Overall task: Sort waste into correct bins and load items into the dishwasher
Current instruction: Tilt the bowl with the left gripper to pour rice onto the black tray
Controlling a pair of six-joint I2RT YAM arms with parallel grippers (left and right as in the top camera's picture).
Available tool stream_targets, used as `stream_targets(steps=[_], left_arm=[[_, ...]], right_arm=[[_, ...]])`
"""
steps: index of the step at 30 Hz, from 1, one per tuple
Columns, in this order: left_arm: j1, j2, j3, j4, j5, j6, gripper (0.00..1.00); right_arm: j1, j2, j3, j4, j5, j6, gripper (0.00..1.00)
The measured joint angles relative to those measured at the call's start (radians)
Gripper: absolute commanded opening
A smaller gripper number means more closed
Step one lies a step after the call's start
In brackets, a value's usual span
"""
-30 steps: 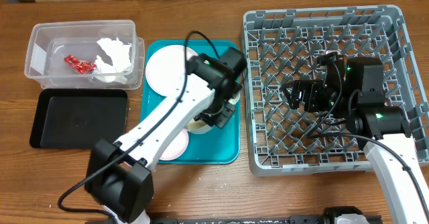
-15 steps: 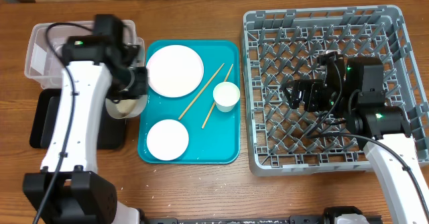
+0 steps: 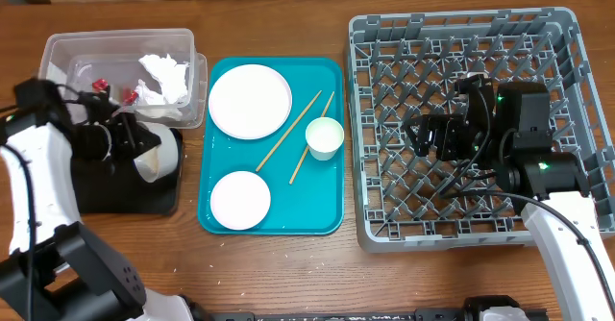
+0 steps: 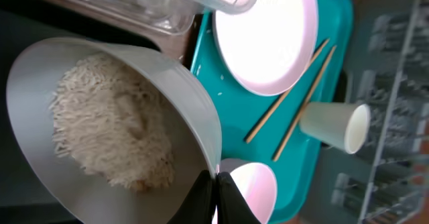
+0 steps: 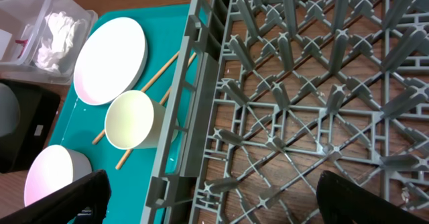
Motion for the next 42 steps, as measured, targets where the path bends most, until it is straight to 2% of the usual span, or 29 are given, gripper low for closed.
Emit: stream_targets(steps=[7, 17, 34, 42], left_arm=[[0.146, 0.000, -0.012, 0.074, 0.239, 0.000, 0.04], [0.298, 0.000, -0.012, 0.082, 0.459, -0.006, 0.04], [0.327, 0.000, -0.012, 0.080, 0.770, -0.066, 0.04], [0.365, 0.000, -0.012, 0.011, 0.851, -0.077, 0.04]], right_arm=[[0.000, 0.000, 0.000, 0.000, 0.000, 0.001, 1.00], [0.000, 0.000, 0.000, 0.000, 0.000, 0.000, 1.00], [0.000, 0.000, 0.000, 0.000, 0.000, 0.000, 1.00], [0.000, 0.000, 0.000, -0.001, 0.000, 0.000, 1.00]])
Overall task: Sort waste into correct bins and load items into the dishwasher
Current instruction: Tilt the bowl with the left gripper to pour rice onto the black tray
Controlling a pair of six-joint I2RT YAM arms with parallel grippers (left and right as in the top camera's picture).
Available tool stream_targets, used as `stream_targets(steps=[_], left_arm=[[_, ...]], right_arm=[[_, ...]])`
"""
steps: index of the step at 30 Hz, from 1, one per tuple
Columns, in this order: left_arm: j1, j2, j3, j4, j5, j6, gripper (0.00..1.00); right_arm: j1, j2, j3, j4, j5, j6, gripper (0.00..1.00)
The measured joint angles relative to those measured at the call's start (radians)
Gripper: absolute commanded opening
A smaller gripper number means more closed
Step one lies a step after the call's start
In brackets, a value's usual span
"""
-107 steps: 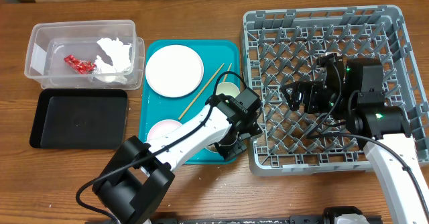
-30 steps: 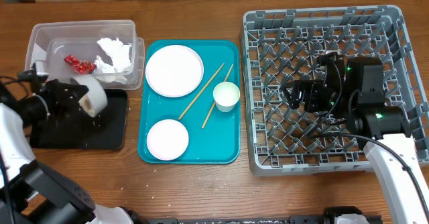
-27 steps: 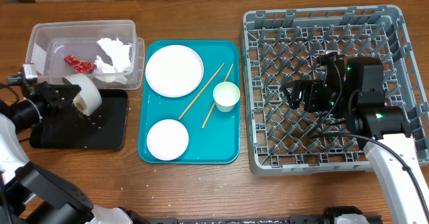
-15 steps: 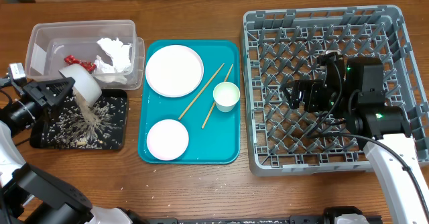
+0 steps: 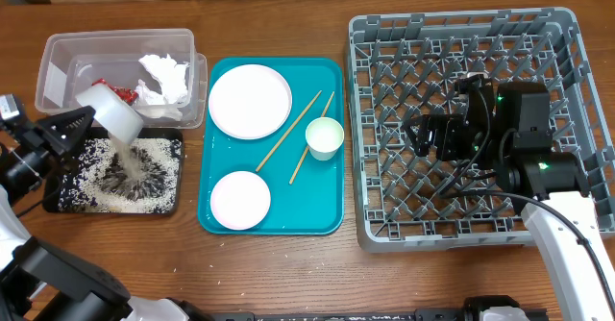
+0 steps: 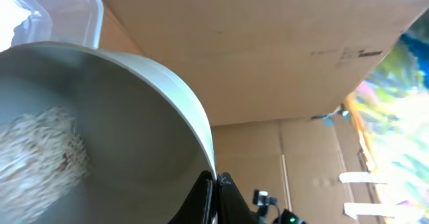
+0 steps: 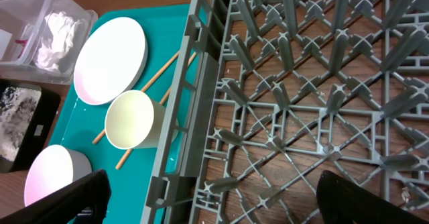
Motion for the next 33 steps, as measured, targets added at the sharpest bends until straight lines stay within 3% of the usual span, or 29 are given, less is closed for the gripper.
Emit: stream_targets(steps=[11, 22, 25, 28, 33], left_arm=[[0.065, 0.000, 0.000, 0.004, 0.047, 0.000, 0.04], [0.134, 0.012, 0.000, 0.074, -0.164, 0.052, 0.04], [0.134, 0.076, 0.000, 0.029, -0.172, 0.116, 0.04], [0.134, 0.204, -0.007, -0.135, -0.056, 0.239, 0.04], [0.134, 0.253, -0.010, -0.211, -0.006, 0.296, 0.04]], right_arm=[[0.000, 0.000, 0.000, 0.000, 0.000, 0.000, 1.00], [0.000, 0.000, 0.000, 0.000, 0.000, 0.000, 1.00], [0.000, 0.000, 0.000, 0.000, 0.000, 0.000, 1.00], [0.000, 0.000, 0.000, 0.001, 0.001, 0.000, 1.00], [0.000, 0.000, 0.000, 0.001, 0.001, 0.000, 1.00]])
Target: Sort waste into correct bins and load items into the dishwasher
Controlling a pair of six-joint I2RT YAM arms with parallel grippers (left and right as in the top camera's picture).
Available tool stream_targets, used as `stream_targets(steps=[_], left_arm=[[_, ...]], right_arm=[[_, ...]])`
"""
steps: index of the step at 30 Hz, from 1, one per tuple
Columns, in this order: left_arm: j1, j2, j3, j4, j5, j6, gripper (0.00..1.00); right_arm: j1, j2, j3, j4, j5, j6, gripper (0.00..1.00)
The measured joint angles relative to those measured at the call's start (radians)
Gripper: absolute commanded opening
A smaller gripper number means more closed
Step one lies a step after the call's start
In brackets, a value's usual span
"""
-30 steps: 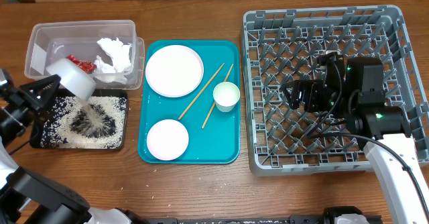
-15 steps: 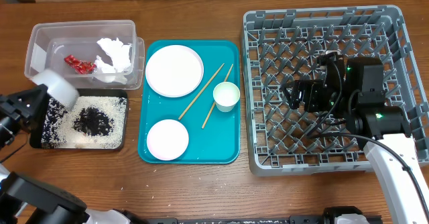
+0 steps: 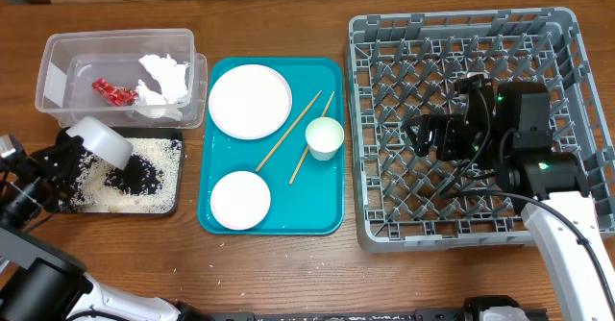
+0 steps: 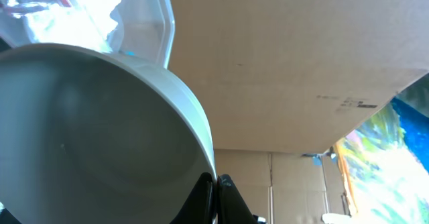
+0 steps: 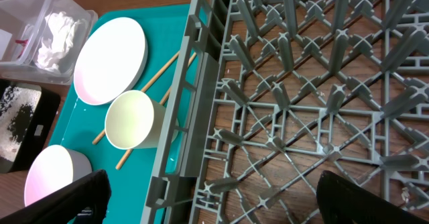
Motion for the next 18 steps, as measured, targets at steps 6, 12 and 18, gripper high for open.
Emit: stream_targets(steps=[6, 12, 18], left_arm=[[-0.045, -0.008, 0.019, -0.010, 0.010, 0.020, 0.04], [-0.232, -0.123, 0.152, -0.022, -0.095, 0.035, 0.04], [-0.686, -0.211, 0.252, 0.104, -0.520, -0.065, 0.04]], right_arm=[[0.000, 0.000, 0.000, 0.000, 0.000, 0.000, 1.00], [0.000, 0.000, 0.000, 0.000, 0.001, 0.000, 1.00], [0.000, 0.000, 0.000, -0.001, 0.001, 0.000, 1.00]])
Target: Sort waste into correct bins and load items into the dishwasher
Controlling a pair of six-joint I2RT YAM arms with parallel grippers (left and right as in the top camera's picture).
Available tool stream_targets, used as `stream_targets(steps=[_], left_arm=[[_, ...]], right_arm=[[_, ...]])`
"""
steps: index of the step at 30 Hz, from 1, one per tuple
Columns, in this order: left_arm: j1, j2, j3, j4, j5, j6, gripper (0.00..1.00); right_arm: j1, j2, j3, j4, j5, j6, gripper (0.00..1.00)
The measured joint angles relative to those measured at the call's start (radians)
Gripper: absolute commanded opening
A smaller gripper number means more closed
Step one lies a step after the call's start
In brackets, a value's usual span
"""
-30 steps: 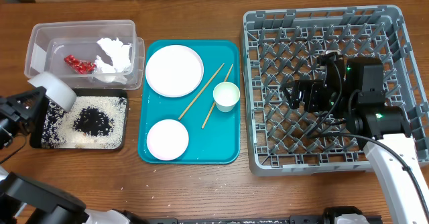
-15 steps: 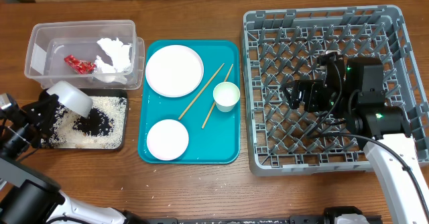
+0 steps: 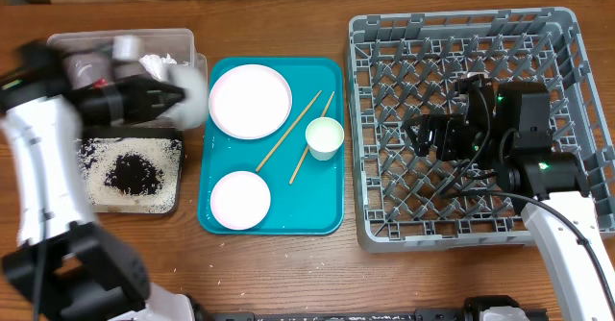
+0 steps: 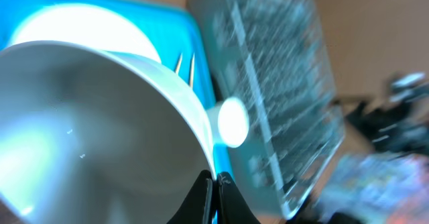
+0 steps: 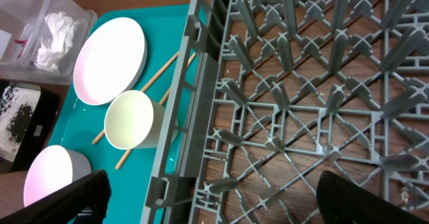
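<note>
My left gripper (image 4: 214, 181) is shut on the rim of an empty grey bowl (image 4: 94, 130). Overhead, the bowl (image 3: 192, 98) shows blurred at the left edge of the teal tray (image 3: 327, 220), in front of the clear waste bin (image 3: 58, 47). The black tray (image 3: 130, 172) below it holds spilled rice. On the teal tray lie a white plate (image 3: 250, 102), a small white bowl (image 3: 240, 199), a paper cup (image 3: 325, 136) and two chopsticks (image 3: 288, 131). My right gripper (image 5: 214, 204) hangs open over the grey dish rack (image 3: 471, 119), holding nothing.
The clear bin contains crumpled tissue (image 5: 57, 39) and a red wrapper, partly hidden by my left arm. The rack's upright prongs (image 5: 295, 23) fill the right half of the table. The rack's left wall (image 5: 181, 137) stands next to the cup (image 5: 131, 120).
My left arm has moved right and back, carrying the empty bowl from above the black tray's left end to the teal tray's left edge. The right arm has not moved.
The left gripper held the bowl full of rice over the black tray. Then the bowl was tipped and rice was pouring onto that tray. Then the bowl was empty, with the rice heaped in the tray. Now the bowl is beside the teal tray.
</note>
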Motion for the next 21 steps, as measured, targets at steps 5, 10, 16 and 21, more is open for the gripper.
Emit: stream_targets(steps=[5, 10, 16, 21], left_arm=[[-0.394, 0.020, 0.000, 0.048, -0.495, -0.170, 0.04], [-0.629, 0.100, 0.000, 0.035, -0.811, -0.255, 0.04], [-0.692, 0.188, 0.000, 0.031, -0.896, -0.269, 0.19], [-0.693, 0.196, 0.000, 0.005, -0.912, -0.278, 0.51]], right_arm=[[0.000, 0.000, 0.000, 0.000, 0.000, -0.001, 1.00], [0.000, 0.000, 0.000, 0.000, 0.000, 0.000, 1.00], [0.000, 0.000, 0.000, -0.002, 0.000, 0.000, 1.00], [0.000, 0.000, 0.000, -0.004, 0.000, 0.000, 1.00]])
